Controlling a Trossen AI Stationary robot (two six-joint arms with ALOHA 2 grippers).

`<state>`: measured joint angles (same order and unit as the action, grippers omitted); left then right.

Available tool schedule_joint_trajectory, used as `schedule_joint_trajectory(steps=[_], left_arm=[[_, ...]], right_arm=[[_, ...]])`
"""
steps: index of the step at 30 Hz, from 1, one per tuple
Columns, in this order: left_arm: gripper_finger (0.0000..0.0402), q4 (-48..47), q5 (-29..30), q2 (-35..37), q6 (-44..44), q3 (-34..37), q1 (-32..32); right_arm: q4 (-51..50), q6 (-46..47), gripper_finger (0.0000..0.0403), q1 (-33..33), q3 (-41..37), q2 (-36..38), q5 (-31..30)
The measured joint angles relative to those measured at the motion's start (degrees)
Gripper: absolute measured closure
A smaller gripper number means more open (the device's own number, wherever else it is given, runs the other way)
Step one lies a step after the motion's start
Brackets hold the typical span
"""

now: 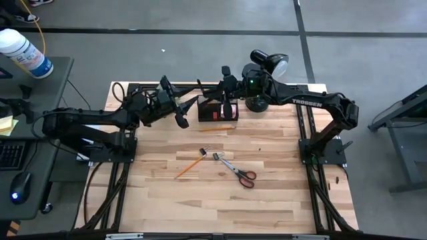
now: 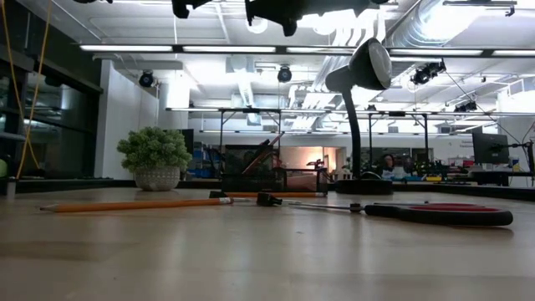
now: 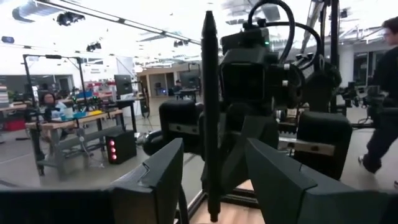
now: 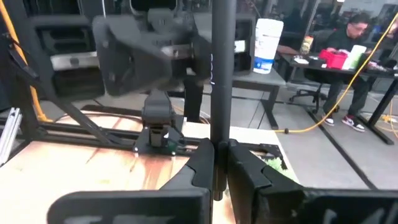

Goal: Pick and place office supplies into organizer
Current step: Put the black pen into the black desk organizer

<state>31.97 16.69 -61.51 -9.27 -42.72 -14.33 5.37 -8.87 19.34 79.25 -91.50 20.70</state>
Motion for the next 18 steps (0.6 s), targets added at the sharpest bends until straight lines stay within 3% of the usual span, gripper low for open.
schedule_joint_trajectory(steps=[18], left_arm=[[0.0236, 4.49, 0.12, -2.79, 2.15, 0.02, -0.02]], right_arm=[[0.04, -0.59, 0.0387, 0.14, -0.03, 0.00, 0.45]])
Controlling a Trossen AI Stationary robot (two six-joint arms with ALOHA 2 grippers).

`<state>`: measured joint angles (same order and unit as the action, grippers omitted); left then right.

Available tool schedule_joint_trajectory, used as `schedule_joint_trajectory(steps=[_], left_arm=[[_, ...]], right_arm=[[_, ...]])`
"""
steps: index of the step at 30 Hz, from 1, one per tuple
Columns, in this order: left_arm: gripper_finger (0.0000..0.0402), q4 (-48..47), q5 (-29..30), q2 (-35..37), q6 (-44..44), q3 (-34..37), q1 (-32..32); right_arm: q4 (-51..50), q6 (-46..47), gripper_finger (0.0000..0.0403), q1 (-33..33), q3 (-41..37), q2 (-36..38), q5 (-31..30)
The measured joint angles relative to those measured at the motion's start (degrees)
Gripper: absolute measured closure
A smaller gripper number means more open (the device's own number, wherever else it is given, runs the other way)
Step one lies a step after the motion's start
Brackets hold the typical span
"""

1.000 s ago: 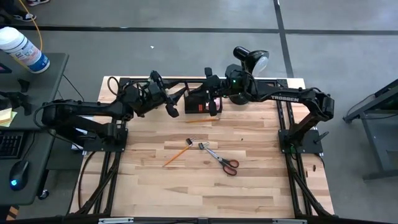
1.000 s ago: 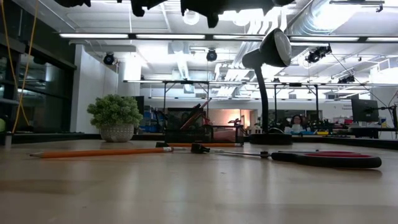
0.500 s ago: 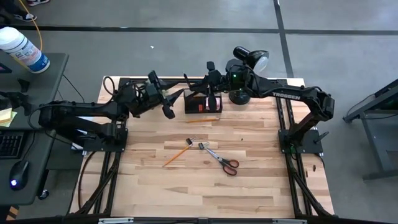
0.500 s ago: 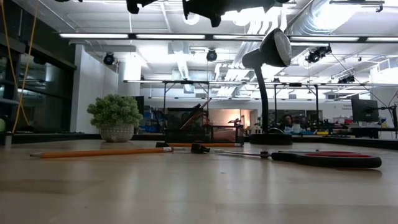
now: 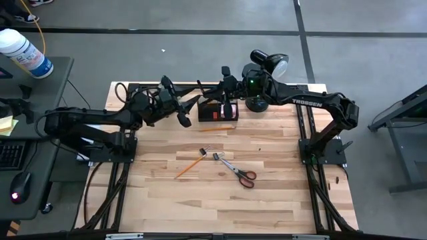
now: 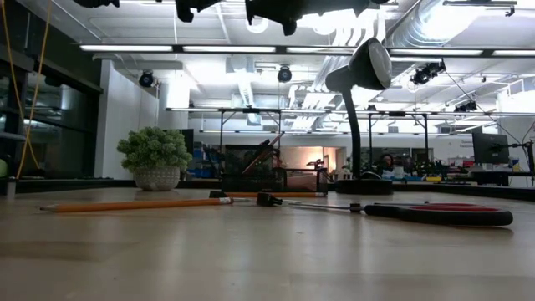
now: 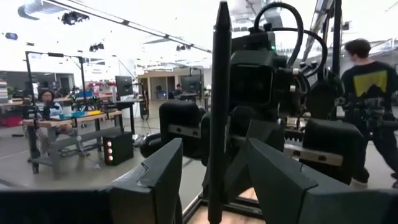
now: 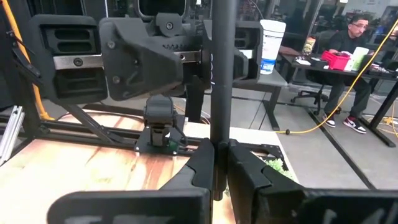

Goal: Pick and place office supplies into organizer
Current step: Put the black pen into the black desk organizer

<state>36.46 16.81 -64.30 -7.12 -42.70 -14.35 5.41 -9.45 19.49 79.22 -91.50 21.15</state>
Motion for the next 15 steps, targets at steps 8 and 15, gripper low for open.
schedule_joint_trajectory(steps=[8, 15], left_arm=[[0.0236, 4.72, -0.68, -2.73, 0.13, -0.67, 0.00], [0.0236, 4.61, -0.82, -5.23, 0.00, -3.78, 0.00]], right_arm=[[-0.02, 0.31, 0.0387, 0.00, 0.00, 0.00, 0.05], [-0.04, 0.44, 0.0387, -0.02, -0.02, -0.02, 1.52]])
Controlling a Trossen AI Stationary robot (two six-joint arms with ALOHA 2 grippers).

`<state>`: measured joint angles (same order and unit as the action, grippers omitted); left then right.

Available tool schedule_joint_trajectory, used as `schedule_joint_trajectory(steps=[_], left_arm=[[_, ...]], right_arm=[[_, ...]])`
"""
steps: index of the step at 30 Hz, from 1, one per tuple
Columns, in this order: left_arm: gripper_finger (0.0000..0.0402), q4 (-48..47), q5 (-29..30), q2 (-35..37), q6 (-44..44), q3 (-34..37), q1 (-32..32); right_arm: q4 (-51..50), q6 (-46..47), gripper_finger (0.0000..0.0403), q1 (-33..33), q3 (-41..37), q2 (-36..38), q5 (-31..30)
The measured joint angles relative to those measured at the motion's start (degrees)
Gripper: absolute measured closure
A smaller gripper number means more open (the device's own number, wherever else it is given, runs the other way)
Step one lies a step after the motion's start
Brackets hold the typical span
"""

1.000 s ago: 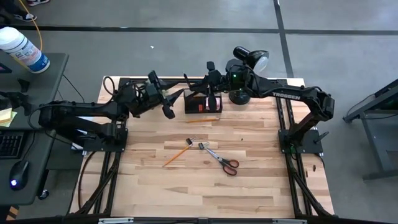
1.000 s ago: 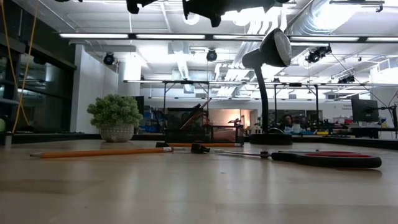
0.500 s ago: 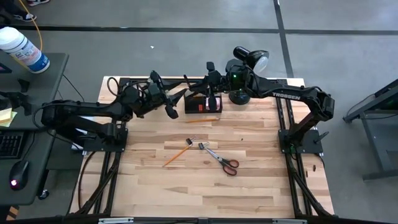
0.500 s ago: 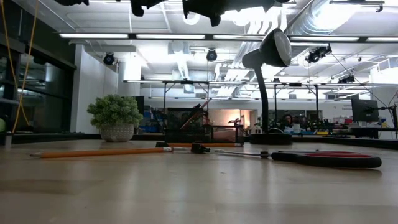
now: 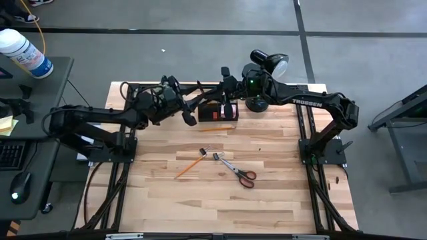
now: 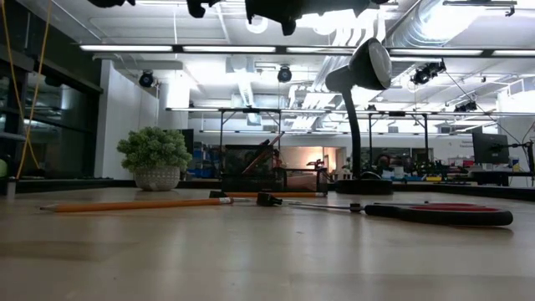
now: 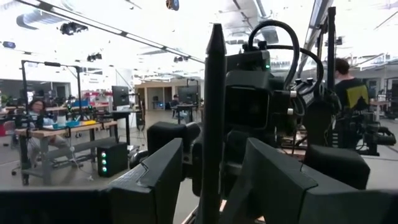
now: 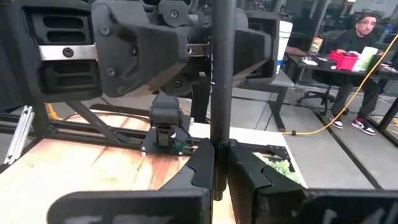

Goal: Pick and place office supplies into organizer
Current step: Put the black pen into the black desk organizer

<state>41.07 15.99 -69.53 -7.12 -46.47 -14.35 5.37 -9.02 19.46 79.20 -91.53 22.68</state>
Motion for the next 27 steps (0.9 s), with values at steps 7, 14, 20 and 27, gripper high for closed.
schedule_joint_trajectory(steps=[7, 14, 20, 27], left_arm=[[0.0236, -0.35, 0.02, -0.49, -1.48, -0.75, 0.00], [0.0240, -0.49, 0.04, -0.49, -1.48, -0.75, 0.00], [0.0297, -0.52, 0.00, -0.49, -1.52, -0.75, 0.00], [0.0384, -0.89, -0.11, -0.49, -2.65, -0.75, 0.00]], right_arm=[[-0.02, 1.00, 0.0387, -0.02, 0.00, 0.00, 0.02], [-0.43, 1.05, 0.0388, -0.02, -0.02, 0.00, 0.02], [-1.59, 1.01, 0.0388, -0.02, -0.05, 0.00, 0.02], [-2.31, -0.18, 0.0388, -0.02, -0.07, 0.00, -0.01]])
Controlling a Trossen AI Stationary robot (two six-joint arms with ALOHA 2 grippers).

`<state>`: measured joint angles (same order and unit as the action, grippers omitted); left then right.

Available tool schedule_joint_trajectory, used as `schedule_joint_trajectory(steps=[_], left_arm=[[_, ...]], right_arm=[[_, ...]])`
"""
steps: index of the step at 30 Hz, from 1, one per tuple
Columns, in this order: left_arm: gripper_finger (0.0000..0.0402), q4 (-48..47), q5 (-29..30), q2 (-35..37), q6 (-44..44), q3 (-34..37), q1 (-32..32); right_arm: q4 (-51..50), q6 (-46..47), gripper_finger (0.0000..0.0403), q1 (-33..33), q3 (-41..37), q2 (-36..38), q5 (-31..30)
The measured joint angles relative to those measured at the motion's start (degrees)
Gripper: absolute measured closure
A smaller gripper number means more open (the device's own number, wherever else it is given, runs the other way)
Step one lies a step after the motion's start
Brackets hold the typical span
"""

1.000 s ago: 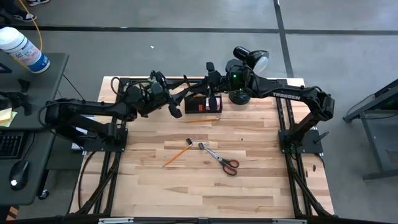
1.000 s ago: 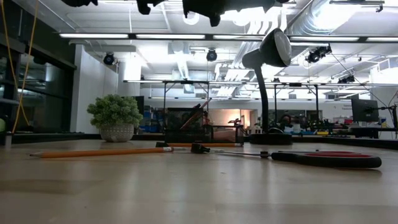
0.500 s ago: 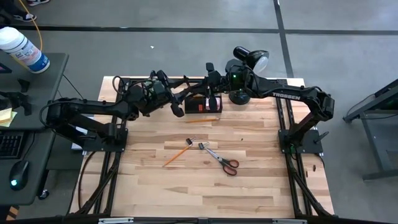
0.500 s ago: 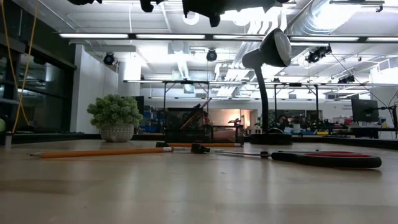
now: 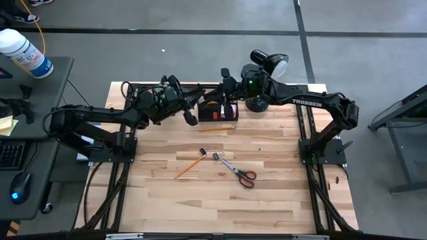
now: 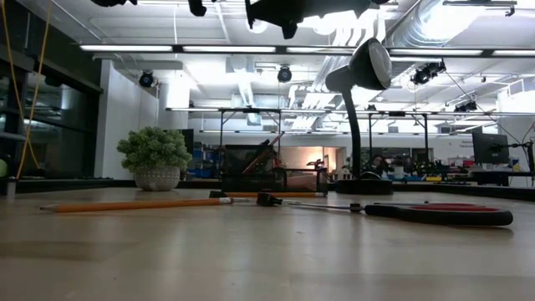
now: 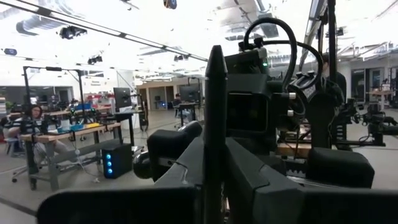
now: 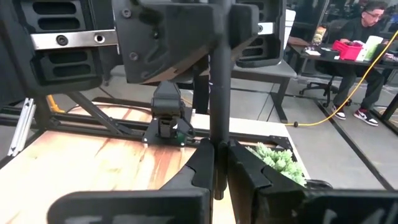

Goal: Pick and place office supplies into organizer
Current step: Put the black pen into the black desk organizer

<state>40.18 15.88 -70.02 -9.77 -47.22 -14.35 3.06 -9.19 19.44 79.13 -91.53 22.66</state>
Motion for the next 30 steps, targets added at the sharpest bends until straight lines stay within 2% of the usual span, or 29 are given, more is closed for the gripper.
schedule_joint_trajectory(steps=[3, 8, 11, 16, 20, 24, 30], left_arm=[[0.0389, -0.15, -0.01, 0.00, -0.23, 0.02, 0.00], [0.0361, -0.46, 0.13, 0.00, -0.53, 0.02, 0.00], [0.0369, -1.17, 0.15, 0.00, -0.52, 0.02, 0.00], [0.0394, -1.39, 0.15, 0.00, -1.57, 0.02, 0.00], [0.0379, -1.37, 0.64, 0.00, -2.22, 0.02, -0.06], [0.0377, -1.33, 0.62, 0.00, -2.25, 0.02, -1.33], [0.0392, -3.16, -0.19, 0.00, -4.23, 0.02, -5.41]], right_arm=[[-0.25, -0.03, 0.0388, 0.00, 0.00, 0.00, -0.01], [-0.44, 0.04, 0.0388, 0.00, 0.00, 0.00, 0.10], [-0.64, 0.07, 0.0387, 0.00, -0.02, -0.03, 0.06], [-0.43, 0.22, 0.0330, 0.02, -0.02, -0.07, 0.01], [-0.27, 0.22, 0.0286, 0.02, -0.02, -0.07, 0.03], [-0.46, 0.19, 0.0259, 0.02, -0.02, -0.07, -0.19], [-5.44, -2.79, 0.0236, 0.07, -0.02, 0.12, -7.35]])
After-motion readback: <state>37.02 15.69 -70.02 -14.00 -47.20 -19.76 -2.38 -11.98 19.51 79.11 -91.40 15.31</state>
